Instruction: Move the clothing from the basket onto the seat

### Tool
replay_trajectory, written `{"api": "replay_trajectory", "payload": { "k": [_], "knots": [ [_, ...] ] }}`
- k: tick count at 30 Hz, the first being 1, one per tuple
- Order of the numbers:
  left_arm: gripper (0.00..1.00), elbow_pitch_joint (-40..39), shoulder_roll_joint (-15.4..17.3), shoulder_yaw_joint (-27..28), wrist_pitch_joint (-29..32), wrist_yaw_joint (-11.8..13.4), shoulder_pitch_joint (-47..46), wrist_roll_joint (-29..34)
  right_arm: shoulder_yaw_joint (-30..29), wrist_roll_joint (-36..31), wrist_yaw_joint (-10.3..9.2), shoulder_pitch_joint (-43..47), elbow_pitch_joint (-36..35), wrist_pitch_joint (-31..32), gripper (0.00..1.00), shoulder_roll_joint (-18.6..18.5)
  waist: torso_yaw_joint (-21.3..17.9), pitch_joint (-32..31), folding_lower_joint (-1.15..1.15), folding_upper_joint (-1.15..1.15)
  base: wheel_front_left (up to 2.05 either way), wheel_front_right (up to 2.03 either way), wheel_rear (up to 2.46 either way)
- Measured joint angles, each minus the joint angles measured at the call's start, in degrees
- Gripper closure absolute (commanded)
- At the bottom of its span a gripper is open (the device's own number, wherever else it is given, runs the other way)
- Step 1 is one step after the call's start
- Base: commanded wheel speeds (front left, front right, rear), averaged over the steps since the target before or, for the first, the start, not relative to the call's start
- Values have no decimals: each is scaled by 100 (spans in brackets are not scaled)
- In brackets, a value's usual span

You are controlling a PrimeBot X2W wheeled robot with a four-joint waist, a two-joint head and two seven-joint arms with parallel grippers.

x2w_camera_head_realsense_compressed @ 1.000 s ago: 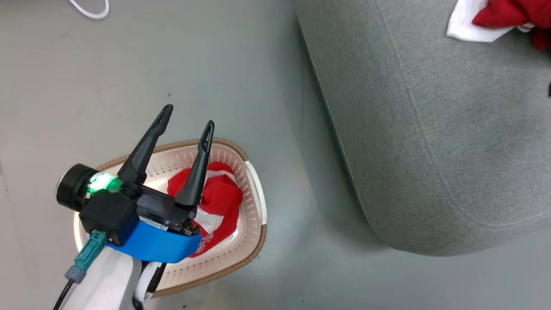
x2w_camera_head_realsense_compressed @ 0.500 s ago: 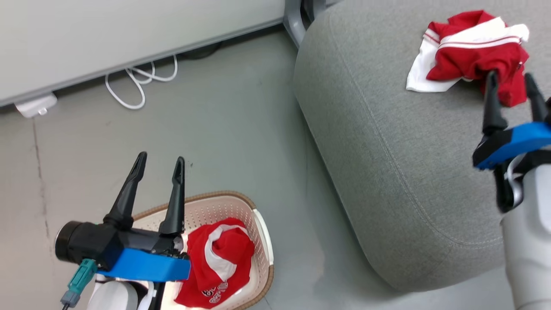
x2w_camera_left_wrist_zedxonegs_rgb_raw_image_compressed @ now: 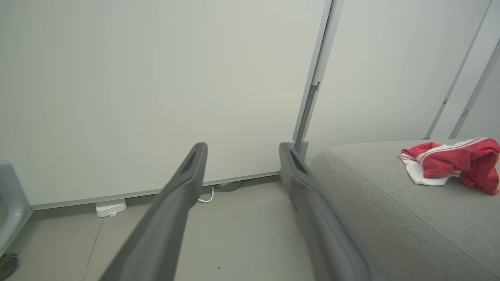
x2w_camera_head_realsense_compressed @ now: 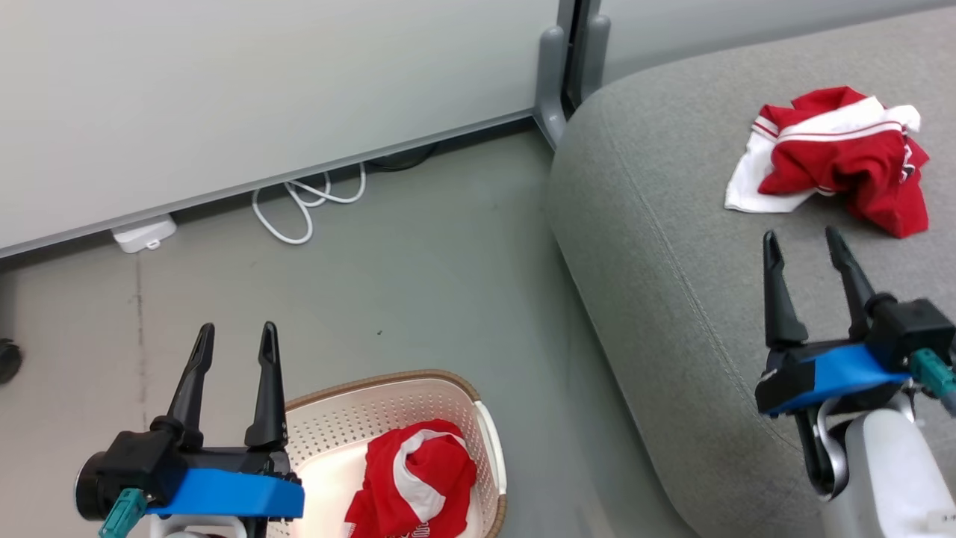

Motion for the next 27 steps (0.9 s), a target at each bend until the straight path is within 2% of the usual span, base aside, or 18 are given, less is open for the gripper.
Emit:
{"api": "replay_trajectory", "payload": {
  "k": [13, 21, 27],
  "knots": [
    [0, 453, -157, 346, 0, -25, 350, 76, 453, 153, 0, 1292, -667, 364, 0, 110, 665, -509, 0, 0, 0, 0, 0],
    [0, 647, -168, 397, 0, -27, 449, 81, 516, 132, 0, 1580, -925, 527, 0, 116, 1042, -737, 1, 0, 0, 0, 0],
    [0, 686, -148, 416, 0, -27, 464, 33, 572, 190, 0, 1629, -1049, 571, 0, 118, 1151, -728, 1, 0, 0, 0, 0]
  ]
}}
